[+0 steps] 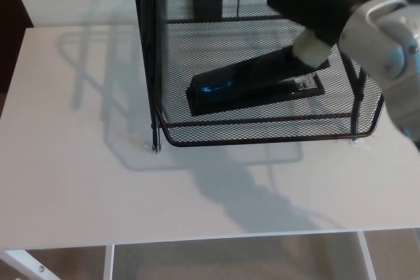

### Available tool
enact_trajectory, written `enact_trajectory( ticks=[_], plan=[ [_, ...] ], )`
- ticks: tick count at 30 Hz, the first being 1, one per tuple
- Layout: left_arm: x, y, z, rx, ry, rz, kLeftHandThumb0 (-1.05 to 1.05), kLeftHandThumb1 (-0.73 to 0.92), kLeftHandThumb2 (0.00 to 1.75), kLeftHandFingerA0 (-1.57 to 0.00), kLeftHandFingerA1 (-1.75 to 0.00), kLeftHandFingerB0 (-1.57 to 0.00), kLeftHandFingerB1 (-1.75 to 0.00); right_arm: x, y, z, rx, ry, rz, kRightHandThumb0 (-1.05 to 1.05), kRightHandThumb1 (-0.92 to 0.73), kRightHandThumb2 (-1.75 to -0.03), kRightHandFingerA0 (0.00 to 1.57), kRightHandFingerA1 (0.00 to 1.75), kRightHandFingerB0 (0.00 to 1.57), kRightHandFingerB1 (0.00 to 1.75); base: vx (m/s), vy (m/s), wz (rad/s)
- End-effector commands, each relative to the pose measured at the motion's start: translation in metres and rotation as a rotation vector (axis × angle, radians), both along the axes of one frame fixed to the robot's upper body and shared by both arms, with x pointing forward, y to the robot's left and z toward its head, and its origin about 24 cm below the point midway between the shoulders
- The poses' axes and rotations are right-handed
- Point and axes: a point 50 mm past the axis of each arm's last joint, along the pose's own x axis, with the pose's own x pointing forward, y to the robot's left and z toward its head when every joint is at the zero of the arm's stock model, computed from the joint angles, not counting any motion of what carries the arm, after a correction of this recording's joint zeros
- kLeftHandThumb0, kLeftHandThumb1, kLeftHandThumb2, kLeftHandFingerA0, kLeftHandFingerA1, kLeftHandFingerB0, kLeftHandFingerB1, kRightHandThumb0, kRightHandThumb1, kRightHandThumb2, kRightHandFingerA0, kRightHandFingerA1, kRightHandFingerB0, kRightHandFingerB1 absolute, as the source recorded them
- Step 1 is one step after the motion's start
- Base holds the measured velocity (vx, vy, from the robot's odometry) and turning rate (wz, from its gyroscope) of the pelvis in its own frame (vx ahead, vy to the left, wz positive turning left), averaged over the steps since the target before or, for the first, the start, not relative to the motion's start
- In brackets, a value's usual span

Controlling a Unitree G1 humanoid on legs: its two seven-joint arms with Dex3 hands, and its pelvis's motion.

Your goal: The robot walks towards a desk on which a file tray is kept in the middle and a stapler is kept to its right. The robot lifts the stapler using its right hand and places it on the file tray.

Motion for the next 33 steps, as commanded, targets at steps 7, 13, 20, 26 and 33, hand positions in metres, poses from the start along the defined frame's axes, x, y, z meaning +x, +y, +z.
enact_trajectory(
  ticks=[7, 13, 20, 26, 33],
  plan=[
    [-0.006, 0.004, 0.004, 0.018, 0.03, -0.028, -0.92, 0.62, 1.26, -0.53, -0.88, -0.54, -0.86, -0.079, -0.113, 0.129, 0.269, -0.001, -0.113, -1.02, -0.62, -0.96, 0.0, 0.05, 0.0, 0.07, 0.0, 0.0, 0.0],
    [-0.01, 0.007, 0.007, 0.026, 0.009, 0.018, -0.84, 0.62, 1.22, -0.49, -0.9, -0.5, -0.87, -0.15, -0.204, 0.147, 0.585, -0.191, -0.325, -0.67, -0.69, -0.61, 0.87, 1.52, 0.2, 0.31, 0.0, 0.0, 0.0],
    [-0.007, 0.008, 0.007, 0.023, 0.005, 0.022, -0.83, 0.63, 1.23, -0.47, -0.89, -0.45, -0.86, -0.214, -0.329, 0.074, 0.953, -0.417, -0.806, -0.69, -0.72, -0.62, 0.38, 0.59, 0.24, 0.37, 0.0, 0.0, 0.0],
    [-0.008, 0.009, 0.009, 0.012, -0.016, 0.037, -0.89, 0.63, 1.27, -0.48, -0.88, -0.43, -0.84, -0.243, -0.4, -0.026, 1.103, -0.544, -1.297, -0.64, -0.68, -0.61, 0.97, 1.33, 0.25, 0.42, 0.0, 0.0, 0.0],
    [-0.007, 0.009, 0.008, 0.017, -0.028, 0.075, -0.81, 0.68, 1.19, -0.45, -0.9, -0.37, -0.85, -0.261, -0.415, -0.112, 1.254, -0.449, -1.482, -0.51, -0.68, -0.63, 0.93, 1.47, 0.1, 0.46, 0.0, 0.0, 0.0]
  ],
)
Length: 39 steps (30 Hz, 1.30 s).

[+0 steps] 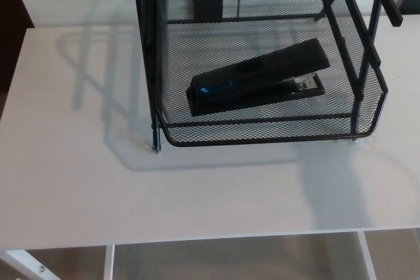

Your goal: The robot walks towards a desk on which a file tray is kept in the middle and a stapler is kept to its right. The robot lifts the stapler using its right hand and places it on the file tray.

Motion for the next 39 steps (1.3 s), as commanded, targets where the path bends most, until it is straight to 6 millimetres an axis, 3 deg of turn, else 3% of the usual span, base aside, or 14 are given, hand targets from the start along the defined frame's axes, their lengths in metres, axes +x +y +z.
enact_trajectory(
  ticks=[1, 5, 6, 10, 11, 14, 17, 19, 24, 33, 36, 37, 38, 39],
  plan=[
    [-0.006, 0.008, 0.007, 0.017, -0.026, 0.08, -0.8, 0.65, 1.23, -0.45, -0.87, -0.36, -0.83, -0.185, -0.168, -0.169, 0.757, -0.388, -0.939, -0.55, -0.6, -0.84, 0.74, 1.18, 0.06, 0.47, 0.0, 0.0, 0.0],
    [-0.006, 0.009, 0.008, 0.03, -0.019, 0.07, -0.82, 0.67, 1.23, -0.5, -0.9, -0.37, -0.84, -0.187, -0.164, -0.211, 0.837, -0.336, -1.084, -0.48, -0.7, -0.62, 0.59, 1.24, 0.16, 0.36, 0.0, 0.0, 0.0],
    [-0.006, 0.01, 0.009, 0.032, -0.016, 0.064, -0.83, 0.72, 1.12, -0.42, -1.02, -0.3, -0.98, -0.185, -0.159, -0.223, 0.869, -0.298, -1.102, -0.55, -0.78, -0.65, 0.12, 0.68, 0.09, 0.31, 0.0, 0.0, 0.0],
    [-0.004, 0.011, 0.01, 0.046, -0.004, 0.035, -0.83, 0.72, 1.11, -0.44, -1.01, -0.31, -0.97, -0.182, -0.149, -0.245, 1.034, -0.162, -1.086, -0.59, -0.9, -0.67, 0.08, 0.54, 0.0, 0.19, 0.0, 0.0, 0.0],
    [-0.004, 0.011, 0.009, 0.048, -0.009, 0.043, -0.82, 0.68, 1.22, -0.49, -0.89, -0.34, -0.83, -0.182, -0.144, -0.251, 0.92, -0.063, -1.123, -0.61, -0.91, -0.69, 0.43, 0.72, 0.05, 0.22, 0.0, 0.0, 0.0],
    [0.0, 0.011, 0.009, 0.043, -0.04, 0.083, -0.83, 0.64, 1.23, -0.43, -0.87, -0.27, -0.8, -0.183, -0.13, -0.281, 0.942, 0.054, -1.178, -0.72, -0.58, -0.91, 0.0, 0.31, 0.0, 0.11, 0.0, 0.0, 0.0],
    [0.002, 0.011, 0.009, 0.043, -0.048, 0.078, -0.85, 0.76, 1.06, -0.36, -0.97, -0.22, -0.9, -0.184, -0.117, -0.292, 1.023, -0.005, -1.215, -0.59, -0.83, -0.64, 0.24, 0.99, 0.0, 0.33, 0.0, 0.0, 0.0],
    [0.003, 0.011, 0.009, 0.04, -0.076, 0.134, -0.82, 0.65, 1.23, -0.42, -0.89, -0.23, -0.8, -0.186, -0.11, -0.301, 1.001, 0.059, -1.221, -0.66, -0.61, -0.98, 0.71, 1.04, 0.0, 0.35, 0.0, 0.0, 0.0],
    [0.001, 0.011, 0.01, 0.033, -0.111, 0.132, -0.89, 0.68, 1.25, -0.37, -0.9, -0.23, -0.82, -0.183, -0.098, -0.317, 0.935, 0.24, -1.105, -0.68, -0.83, -0.66, 0.11, 0.61, 0.03, 0.27, 0.0, 0.0, 0.0],
    [0.003, 0.011, 0.009, 0.012, -0.188, 0.257, -0.6, 0.74, 1.39, -0.03, -0.69, 0.0, -0.68, -0.171, -0.09, -0.329, 1.185, 0.19, -1.113, -0.58, -0.74, -0.64, 0.0, 0.55, 0.04, 0.28, 0.0, 0.0, 0.0],
    [0.002, 0.011, 0.009, 0.007, -0.196, 0.26, -0.59, 0.72, 1.38, -0.04, -0.69, 0.0, -0.67, -0.164, -0.087, -0.332, 0.792, 0.558, -0.957, -0.75, -0.74, -1.03, 0.0, 0.43, 0.0, 0.15, 0.0, 0.0, 0.0],
    [0.001, 0.011, 0.009, 0.0, -0.208, 0.272, -0.59, 0.73, 1.38, -0.02, -0.68, 0.0, -0.67, -0.161, -0.084, -0.333, -0.01, 0.947, -0.743, -0.36, -0.88, -0.66, 0.14, 0.55, 0.14, 0.36, 0.0, 0.0, 0.0],
    [0.001, 0.011, 0.009, 0.008, -0.198, 0.264, -0.59, 0.72, 1.38, -0.01, -0.67, 0.0, -0.67, -0.16, -0.082, -0.336, 0.081, 0.903, -0.776, -0.39, -0.92, -0.82, 0.14, 0.55, 0.11, 0.38, 0.0, 0.0, 0.0],
    [0.002, 0.011, 0.009, 0.015, -0.206, 0.267, -0.61, 0.69, 1.36, -0.01, -0.68, 0.0, -0.69, -0.158, -0.08, -0.339, -0.774, 1.266, -0.356, -0.44, -0.46, -0.8, 0.42, 0.64, 0.34, 0.49, 0.0, 0.0, 0.0]
  ],
)
